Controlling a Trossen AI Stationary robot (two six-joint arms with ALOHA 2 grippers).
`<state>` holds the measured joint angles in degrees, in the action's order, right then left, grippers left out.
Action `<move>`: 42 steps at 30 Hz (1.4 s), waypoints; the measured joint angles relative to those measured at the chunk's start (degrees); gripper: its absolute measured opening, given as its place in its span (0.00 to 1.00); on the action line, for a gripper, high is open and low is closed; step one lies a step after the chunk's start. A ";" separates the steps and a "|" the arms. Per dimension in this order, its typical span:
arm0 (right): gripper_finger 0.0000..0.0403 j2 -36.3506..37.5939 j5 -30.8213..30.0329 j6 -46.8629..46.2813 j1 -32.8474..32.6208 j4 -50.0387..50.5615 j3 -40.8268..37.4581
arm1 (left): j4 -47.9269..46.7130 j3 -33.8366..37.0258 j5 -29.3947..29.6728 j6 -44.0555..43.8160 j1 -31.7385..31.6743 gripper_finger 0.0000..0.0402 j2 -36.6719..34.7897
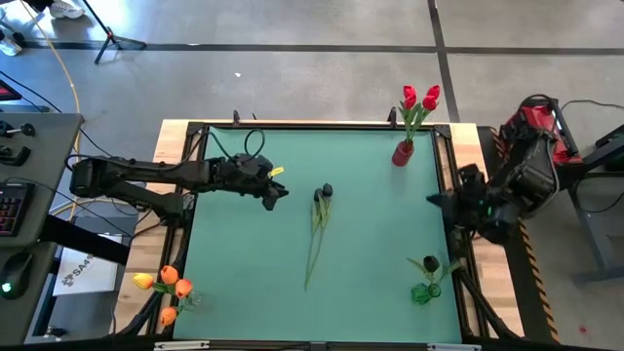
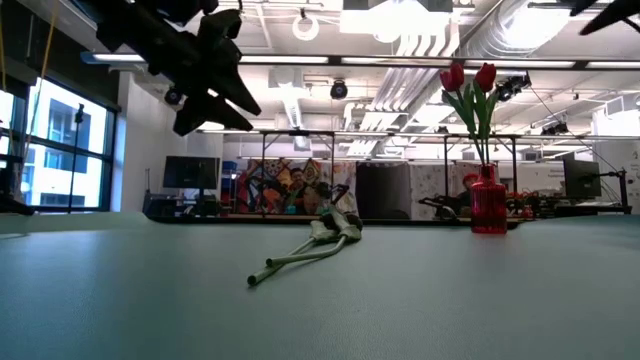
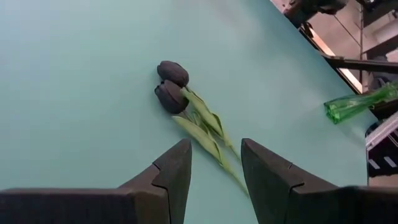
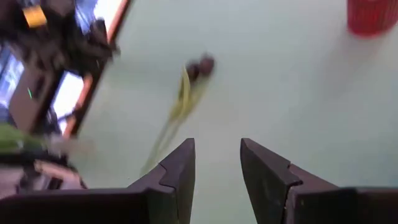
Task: Sort flowers into vase by color
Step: Put the black tulip into the green vase
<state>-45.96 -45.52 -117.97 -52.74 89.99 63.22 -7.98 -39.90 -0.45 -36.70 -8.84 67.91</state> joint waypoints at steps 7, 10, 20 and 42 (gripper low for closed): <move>0.29 0.77 -2.54 12.37 9.75 -6.47 0.00 | -4.49 0.00 1.28 3.33 -0.01 0.31 -5.26; 0.29 0.75 -3.34 22.67 13.63 -11.95 0.00 | -7.24 0.00 3.55 5.88 -0.69 0.31 -8.99; 0.29 0.50 1.27 58.57 30.56 -38.89 0.00 | -11.31 -0.02 2.22 7.38 -2.79 0.31 -15.92; 0.29 -35.55 40.59 51.41 57.38 -57.18 -0.02 | -22.58 -0.02 -0.67 13.28 -3.37 0.31 -25.94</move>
<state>-81.50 -4.93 -66.56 4.64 32.81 63.20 -30.55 -39.92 -1.11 -23.42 -12.21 41.97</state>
